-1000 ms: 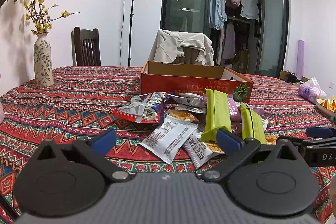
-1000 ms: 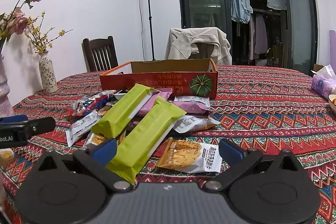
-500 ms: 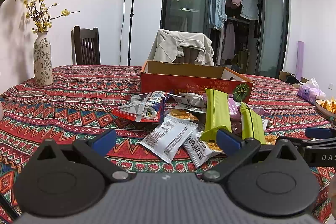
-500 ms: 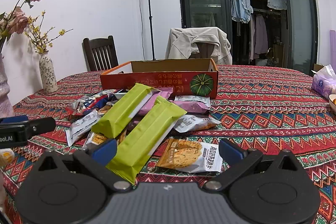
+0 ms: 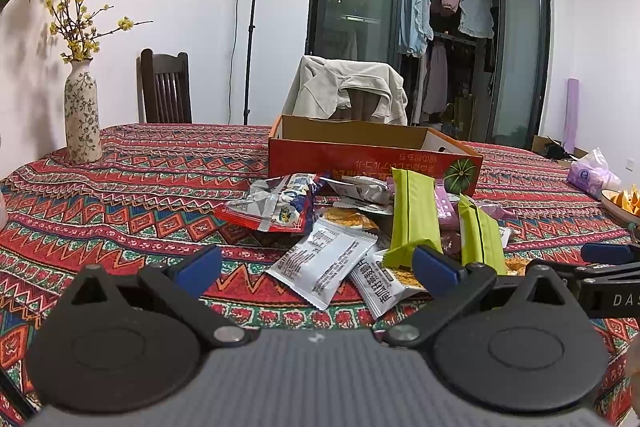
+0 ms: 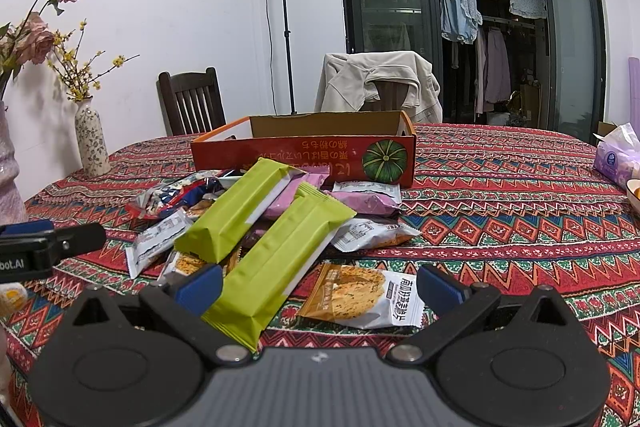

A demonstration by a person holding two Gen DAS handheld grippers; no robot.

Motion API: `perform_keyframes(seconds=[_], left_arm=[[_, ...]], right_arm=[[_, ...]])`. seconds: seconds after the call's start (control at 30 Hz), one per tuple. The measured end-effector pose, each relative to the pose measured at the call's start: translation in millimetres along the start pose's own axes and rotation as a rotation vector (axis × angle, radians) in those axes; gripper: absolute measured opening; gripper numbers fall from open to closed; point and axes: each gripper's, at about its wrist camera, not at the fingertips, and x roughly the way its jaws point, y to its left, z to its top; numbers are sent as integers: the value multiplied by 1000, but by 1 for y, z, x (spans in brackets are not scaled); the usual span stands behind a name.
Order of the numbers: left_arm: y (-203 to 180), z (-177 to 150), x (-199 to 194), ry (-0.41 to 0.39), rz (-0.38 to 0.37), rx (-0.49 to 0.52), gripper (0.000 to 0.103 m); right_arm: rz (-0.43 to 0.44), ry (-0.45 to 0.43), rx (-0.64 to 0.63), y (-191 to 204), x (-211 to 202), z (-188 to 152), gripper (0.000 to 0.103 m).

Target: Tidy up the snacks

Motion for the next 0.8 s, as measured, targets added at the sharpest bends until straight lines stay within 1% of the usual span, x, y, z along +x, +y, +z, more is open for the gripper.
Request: perform_keyframes(seconds=[0.6,0.8], left_arm=[[1,-1,1,3,1,-6,103],[2,0,2,5,0,-12,103]], right_arm=[[-7,10,0,3,2,-4,103],[-15,34,10,-1,6,0,103]])
